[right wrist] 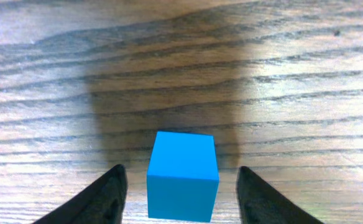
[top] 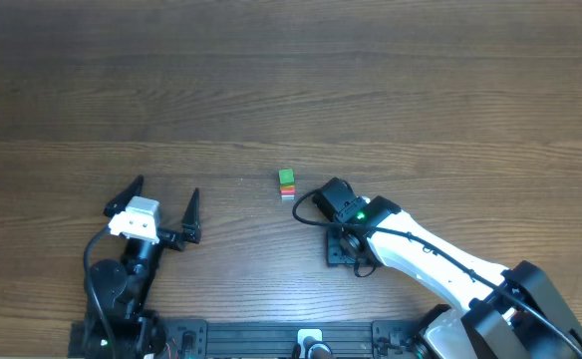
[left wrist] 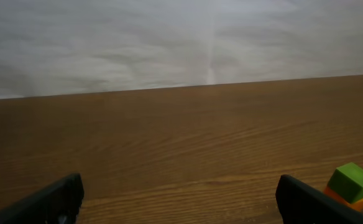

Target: Stack Cubes

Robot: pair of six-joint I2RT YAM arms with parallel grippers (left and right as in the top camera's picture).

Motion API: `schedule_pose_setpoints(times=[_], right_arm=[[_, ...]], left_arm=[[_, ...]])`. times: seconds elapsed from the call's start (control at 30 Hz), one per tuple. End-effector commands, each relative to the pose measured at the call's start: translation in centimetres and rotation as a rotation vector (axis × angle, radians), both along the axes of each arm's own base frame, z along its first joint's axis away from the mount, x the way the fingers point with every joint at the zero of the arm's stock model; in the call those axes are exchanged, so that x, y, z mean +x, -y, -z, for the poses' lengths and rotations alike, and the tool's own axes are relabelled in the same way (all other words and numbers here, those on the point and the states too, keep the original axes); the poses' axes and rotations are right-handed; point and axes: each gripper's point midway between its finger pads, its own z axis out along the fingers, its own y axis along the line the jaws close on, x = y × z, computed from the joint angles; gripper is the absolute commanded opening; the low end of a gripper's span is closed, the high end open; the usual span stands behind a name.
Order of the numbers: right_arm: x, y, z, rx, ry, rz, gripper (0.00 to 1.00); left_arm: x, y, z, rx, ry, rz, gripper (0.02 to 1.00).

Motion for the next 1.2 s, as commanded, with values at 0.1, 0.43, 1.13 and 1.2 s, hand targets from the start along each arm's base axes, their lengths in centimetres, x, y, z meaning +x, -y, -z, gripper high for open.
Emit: schedule_pose_setpoints(times=[0.1, 0.43, 1.13, 1.2], right_arm=[[1.0, -0.2, -0.7, 0.006, 0.040, 0.005, 0.430], [1.0, -0.2, -0.7, 0.007, 0.040, 0.005, 0.325], [3.9, -1.6, -5.2, 0.041, 0.080, -0.007, 0.141], [5.1, -2.0, -7.2, 0.054, 0.105, 0.000, 0.143]], left_arm=[[0.0, 0.0, 0.2, 0.018, 0.003, 0.002, 1.000], [0.0, 0.0, 0.2, 0.018, 0.003, 0.001, 1.000], [0.0, 0.0, 0.2, 0.018, 0.003, 0.002, 1.000], [0.0, 0.0, 0.2, 0.017, 0.002, 0.001, 1.000]])
